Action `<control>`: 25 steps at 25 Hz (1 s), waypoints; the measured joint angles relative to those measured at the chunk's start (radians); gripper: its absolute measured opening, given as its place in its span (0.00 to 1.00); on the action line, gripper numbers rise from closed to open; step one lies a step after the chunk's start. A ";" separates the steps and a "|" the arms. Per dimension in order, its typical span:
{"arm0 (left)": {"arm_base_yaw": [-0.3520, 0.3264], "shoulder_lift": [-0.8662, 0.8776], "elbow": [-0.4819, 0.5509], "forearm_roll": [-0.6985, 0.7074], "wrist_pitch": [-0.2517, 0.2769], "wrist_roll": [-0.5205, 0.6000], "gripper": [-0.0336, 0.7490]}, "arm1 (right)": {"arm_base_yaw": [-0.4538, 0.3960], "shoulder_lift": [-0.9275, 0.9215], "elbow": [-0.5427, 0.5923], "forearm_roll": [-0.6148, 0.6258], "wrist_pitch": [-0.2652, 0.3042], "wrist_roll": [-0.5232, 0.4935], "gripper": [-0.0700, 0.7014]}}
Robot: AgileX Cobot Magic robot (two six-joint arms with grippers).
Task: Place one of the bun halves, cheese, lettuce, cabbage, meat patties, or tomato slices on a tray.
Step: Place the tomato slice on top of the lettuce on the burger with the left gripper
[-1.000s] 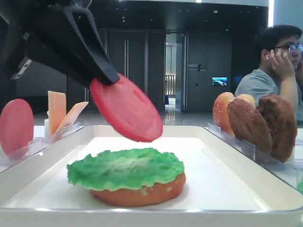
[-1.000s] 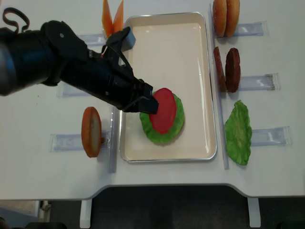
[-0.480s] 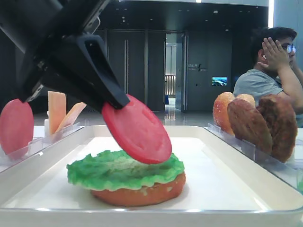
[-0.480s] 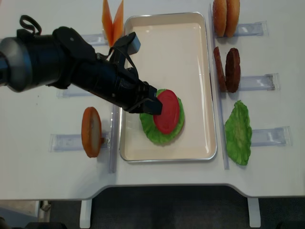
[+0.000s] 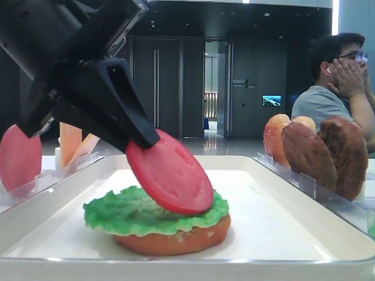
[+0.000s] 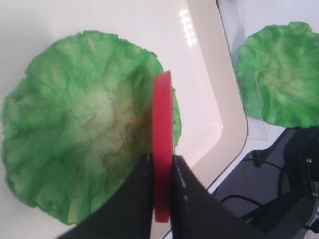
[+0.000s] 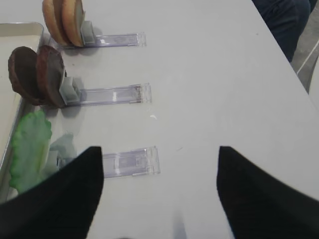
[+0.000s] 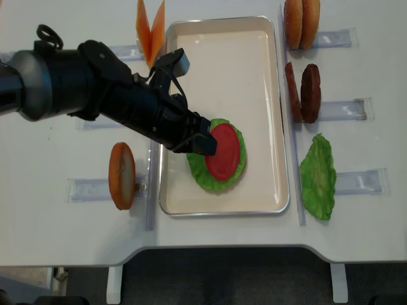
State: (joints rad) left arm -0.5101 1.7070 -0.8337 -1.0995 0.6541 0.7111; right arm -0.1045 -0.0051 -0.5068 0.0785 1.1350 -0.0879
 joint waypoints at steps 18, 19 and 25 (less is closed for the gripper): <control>0.000 0.000 0.000 0.000 -0.021 0.021 0.12 | 0.000 0.000 0.000 0.000 -0.001 0.000 0.70; 0.000 0.000 0.000 0.000 -0.021 0.021 0.12 | 0.000 0.000 0.000 0.000 -0.001 0.000 0.70; 0.000 0.000 0.000 0.000 -0.026 0.020 0.39 | 0.000 0.000 0.000 0.000 -0.001 0.000 0.70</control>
State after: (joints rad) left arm -0.5101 1.7070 -0.8337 -1.0995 0.6280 0.7307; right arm -0.1045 -0.0051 -0.5068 0.0785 1.1342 -0.0879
